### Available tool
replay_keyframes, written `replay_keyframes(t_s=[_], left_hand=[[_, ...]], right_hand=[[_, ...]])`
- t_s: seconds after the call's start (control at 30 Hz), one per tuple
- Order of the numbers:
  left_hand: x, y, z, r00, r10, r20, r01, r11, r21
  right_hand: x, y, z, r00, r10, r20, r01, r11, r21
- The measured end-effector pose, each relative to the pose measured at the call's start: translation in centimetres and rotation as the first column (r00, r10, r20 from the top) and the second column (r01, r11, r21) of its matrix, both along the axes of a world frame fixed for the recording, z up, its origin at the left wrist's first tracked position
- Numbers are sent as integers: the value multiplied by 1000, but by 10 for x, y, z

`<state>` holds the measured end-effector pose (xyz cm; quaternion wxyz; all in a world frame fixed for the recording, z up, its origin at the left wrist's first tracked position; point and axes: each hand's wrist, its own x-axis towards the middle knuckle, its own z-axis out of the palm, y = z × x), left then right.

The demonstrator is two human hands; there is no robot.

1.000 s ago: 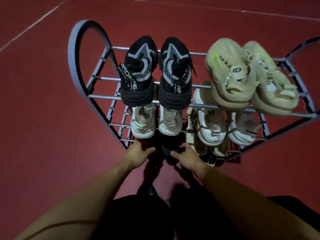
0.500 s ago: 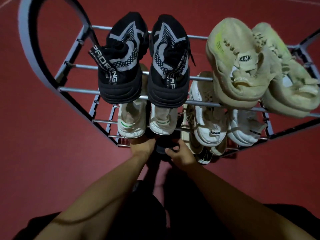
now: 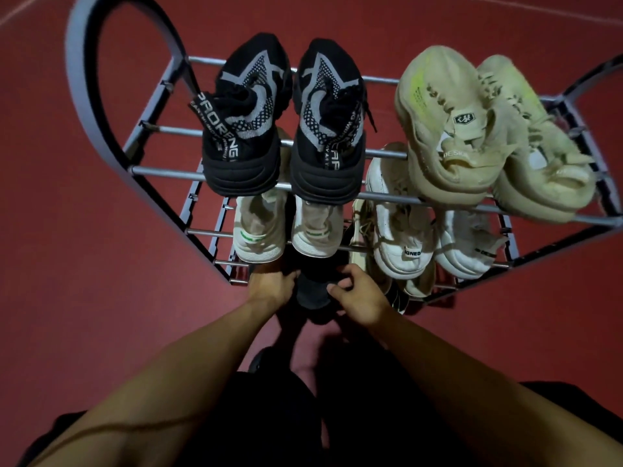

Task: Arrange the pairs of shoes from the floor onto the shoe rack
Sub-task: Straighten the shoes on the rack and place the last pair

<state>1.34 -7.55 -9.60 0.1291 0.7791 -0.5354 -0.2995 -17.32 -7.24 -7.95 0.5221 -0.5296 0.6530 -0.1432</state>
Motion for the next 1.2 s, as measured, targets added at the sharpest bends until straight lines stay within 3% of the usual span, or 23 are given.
replay_keyframes(t_s=[0.2,0.4,0.67,0.87,0.97,1.1,1.2], left_hand=[[35,16,27,992,-121,-45,121,992,18],[57,37,69,966,-259,7,258,965,57],[92,63,100,863,-504,-49,505,862,37],[101,65,110,747,-662,-55,664,746,46],[98,67,113,688,-722,-70,725,688,23],[95,68,115,649,-754,-101,758,653,-7],[92,68,120,635,-765,-108,767,641,-30]], right_hand=[[1,0,53,973,230,-16,-230,973,20],[-10,9,98,849,517,-113,-512,856,68],[-28,20,107,871,476,-118,-484,874,-47],[-26,17,106,840,500,-213,-530,840,-118],[-24,14,104,782,567,-259,-610,782,-130],[-19,15,94,610,689,-391,-778,616,-127],[-18,14,88,570,648,-505,-808,553,-202]])
